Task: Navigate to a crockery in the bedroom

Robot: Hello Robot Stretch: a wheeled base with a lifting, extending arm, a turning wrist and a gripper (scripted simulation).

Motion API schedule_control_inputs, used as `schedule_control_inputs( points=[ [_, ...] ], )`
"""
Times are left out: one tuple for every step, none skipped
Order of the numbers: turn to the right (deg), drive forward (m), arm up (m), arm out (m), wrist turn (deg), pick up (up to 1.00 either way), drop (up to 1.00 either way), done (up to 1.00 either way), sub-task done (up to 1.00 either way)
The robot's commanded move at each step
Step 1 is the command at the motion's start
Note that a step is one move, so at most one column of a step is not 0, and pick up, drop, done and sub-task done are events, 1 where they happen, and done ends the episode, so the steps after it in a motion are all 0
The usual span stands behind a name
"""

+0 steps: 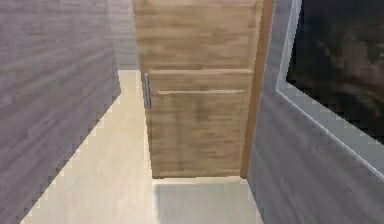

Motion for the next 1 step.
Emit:
schedule_control_inputs(
  points=[
    [0.0, 0.30, 0.00, 0.00, 0.0, 0.00, 0.00, 0.00, 0.00]
  ],
)
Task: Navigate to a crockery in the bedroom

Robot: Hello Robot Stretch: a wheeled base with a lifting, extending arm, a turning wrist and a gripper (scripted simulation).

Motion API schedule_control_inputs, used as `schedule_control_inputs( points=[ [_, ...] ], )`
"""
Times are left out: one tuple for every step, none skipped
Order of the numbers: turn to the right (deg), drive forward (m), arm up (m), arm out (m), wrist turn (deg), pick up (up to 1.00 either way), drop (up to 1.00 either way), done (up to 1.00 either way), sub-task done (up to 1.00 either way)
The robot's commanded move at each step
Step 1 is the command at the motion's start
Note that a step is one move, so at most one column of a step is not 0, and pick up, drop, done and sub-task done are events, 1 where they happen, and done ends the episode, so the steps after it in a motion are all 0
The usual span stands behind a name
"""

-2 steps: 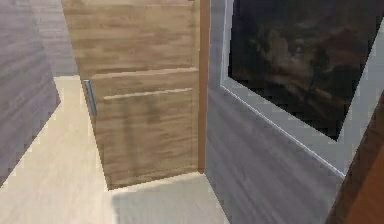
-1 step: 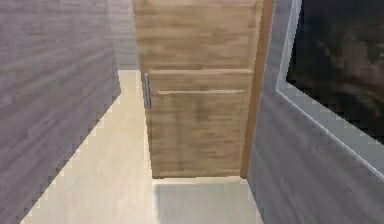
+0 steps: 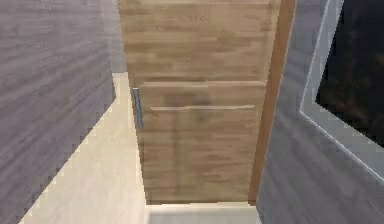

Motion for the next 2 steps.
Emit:
schedule_control_inputs(
  points=[
    [-30.0, 0.00, 0.00, 0.00, 0.0, 0.00, 0.00, 0.00, 0.00],
    [0.0, 1.00, 0.00, 0.00, 0.0, 0.00, 0.00, 0.00, 0.00]
  ],
)
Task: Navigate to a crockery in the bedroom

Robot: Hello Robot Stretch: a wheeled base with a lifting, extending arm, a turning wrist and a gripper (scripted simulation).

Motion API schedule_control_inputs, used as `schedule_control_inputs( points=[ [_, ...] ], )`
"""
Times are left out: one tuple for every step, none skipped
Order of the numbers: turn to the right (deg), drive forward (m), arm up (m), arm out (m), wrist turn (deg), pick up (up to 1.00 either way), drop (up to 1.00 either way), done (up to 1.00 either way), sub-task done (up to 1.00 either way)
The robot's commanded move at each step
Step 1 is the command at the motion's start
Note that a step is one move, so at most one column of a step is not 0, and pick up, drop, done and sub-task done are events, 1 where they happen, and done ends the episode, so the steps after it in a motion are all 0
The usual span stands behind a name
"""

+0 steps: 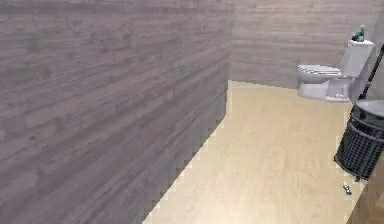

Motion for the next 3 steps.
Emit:
schedule_control_inputs(
  points=[
    [-12.0, 0.00, 0.00, 0.00, 0.0, 0.00, 0.00, 0.00, 0.00],
    [0.0, 0.20, 0.00, 0.00, 0.0, 0.00, 0.00, 0.00, 0.00],
    [33.0, 0.00, 0.00, 0.00, 0.0, 0.00, 0.00, 0.00, 0.00]
  ],
)
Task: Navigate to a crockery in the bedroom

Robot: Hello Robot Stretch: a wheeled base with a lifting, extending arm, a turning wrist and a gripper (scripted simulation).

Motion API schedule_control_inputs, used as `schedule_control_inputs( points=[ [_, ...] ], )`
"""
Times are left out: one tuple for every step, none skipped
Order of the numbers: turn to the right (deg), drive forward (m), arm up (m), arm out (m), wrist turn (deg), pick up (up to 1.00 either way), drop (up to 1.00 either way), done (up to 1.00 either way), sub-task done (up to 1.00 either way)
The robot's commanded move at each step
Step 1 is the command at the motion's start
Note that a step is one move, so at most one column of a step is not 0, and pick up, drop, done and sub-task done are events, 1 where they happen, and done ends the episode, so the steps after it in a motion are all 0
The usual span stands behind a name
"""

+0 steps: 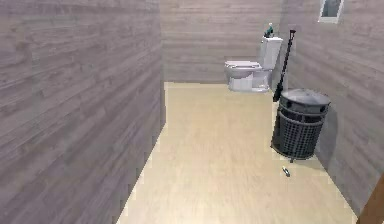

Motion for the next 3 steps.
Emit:
schedule_control_inputs(
  points=[
    [0.0, 0.45, 0.00, 0.00, 0.0, 0.00, 0.00, 0.00, 0.00],
    [39.0, 0.00, 0.00, 0.00, 0.0, 0.00, 0.00, 0.00, 0.00],
    [0.0, 0.55, 0.00, 0.00, 0.0, 0.00, 0.00, 0.00, 0.00]
  ],
)
